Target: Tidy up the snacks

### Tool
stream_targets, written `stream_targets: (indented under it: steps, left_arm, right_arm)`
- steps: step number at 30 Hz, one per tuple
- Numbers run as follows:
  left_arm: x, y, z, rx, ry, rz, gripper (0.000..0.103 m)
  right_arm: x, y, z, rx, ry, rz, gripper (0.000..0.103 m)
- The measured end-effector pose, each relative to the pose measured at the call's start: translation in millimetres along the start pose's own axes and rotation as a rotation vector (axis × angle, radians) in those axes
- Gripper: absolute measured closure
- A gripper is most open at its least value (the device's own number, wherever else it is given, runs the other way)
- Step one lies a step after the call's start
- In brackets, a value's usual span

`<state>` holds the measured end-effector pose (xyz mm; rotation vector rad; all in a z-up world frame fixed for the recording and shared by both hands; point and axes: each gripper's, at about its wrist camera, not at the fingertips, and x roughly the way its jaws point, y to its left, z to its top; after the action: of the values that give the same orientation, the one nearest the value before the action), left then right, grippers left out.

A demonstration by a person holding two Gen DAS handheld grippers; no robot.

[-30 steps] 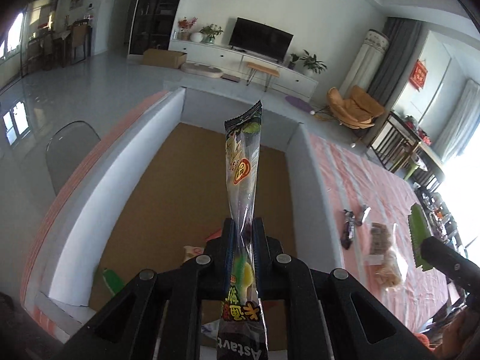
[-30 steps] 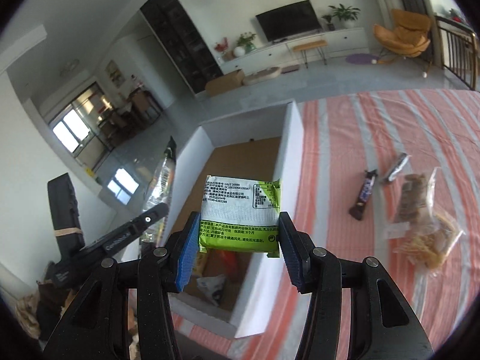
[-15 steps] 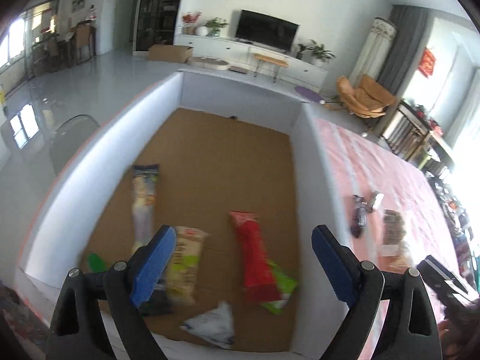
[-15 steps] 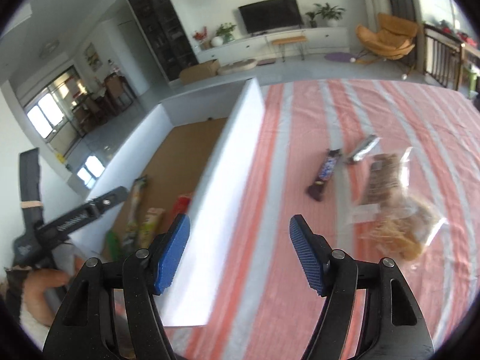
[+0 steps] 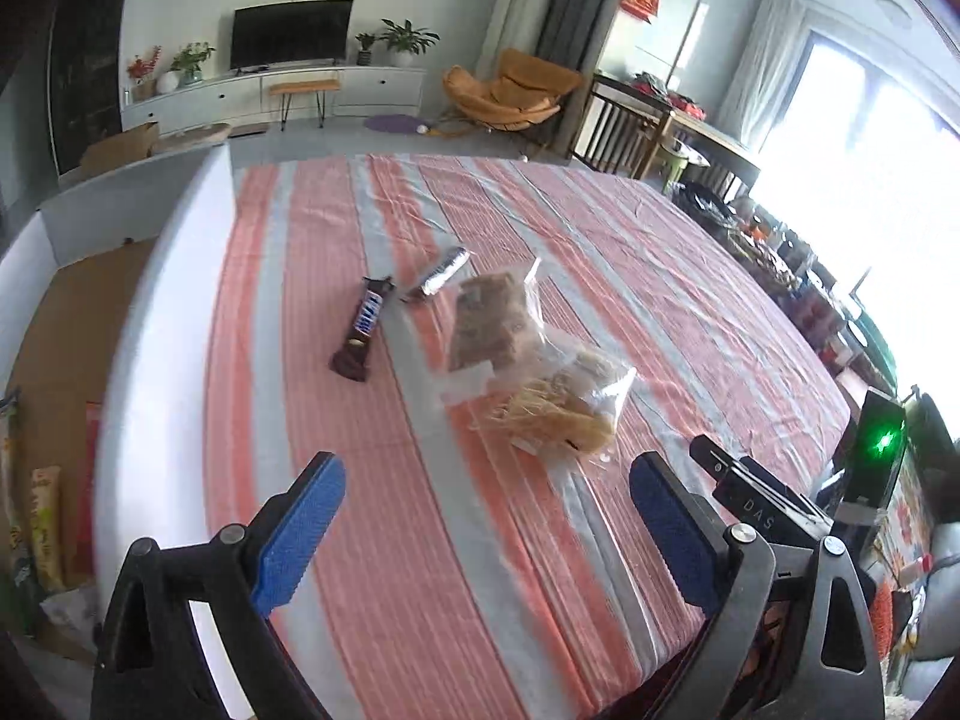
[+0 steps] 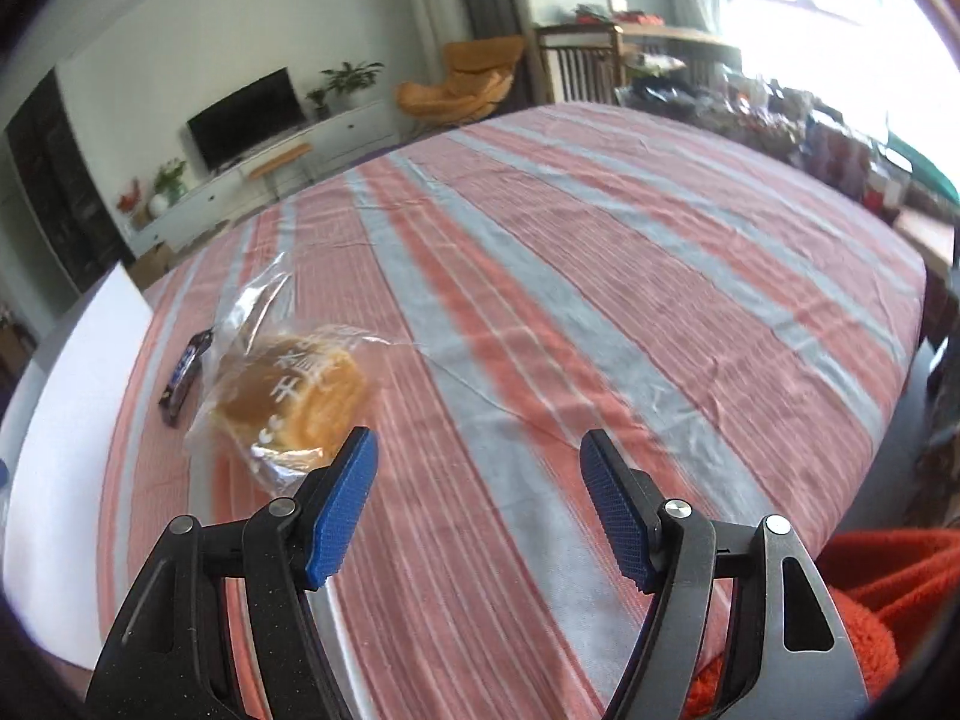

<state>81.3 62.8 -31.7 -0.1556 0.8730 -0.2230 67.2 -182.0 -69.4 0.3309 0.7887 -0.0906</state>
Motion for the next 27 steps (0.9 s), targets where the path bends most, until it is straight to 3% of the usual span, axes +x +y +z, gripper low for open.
stream_targets:
  steps: [4,9,19,27]
  left_arm:
    - [45.9,-18.3,-12.3,0.015,0.066,0.028,0.008]
    - [79.6,-13.1,-23.1,0.021,0.1,0.081,0.008]
    - [97.8,3.4,-34.8,0.034,0.088,0.162,0.008]
    - [104.8,-3.2,-39.2,0.094,0.092,0.207,0.0]
  right_arm:
    - [8.1,-12.9,-3.1,0.088,0.049,0.005,0.03]
    - [12.4,-16.6,-6.3,0.121,0.06,0.004,0.03]
    - [16.3,-13.3,-10.7,0.119,0.073,0.001,0.03]
    - [17.8,-13.6,-10.3,0.113,0.073,0.004,0.026]
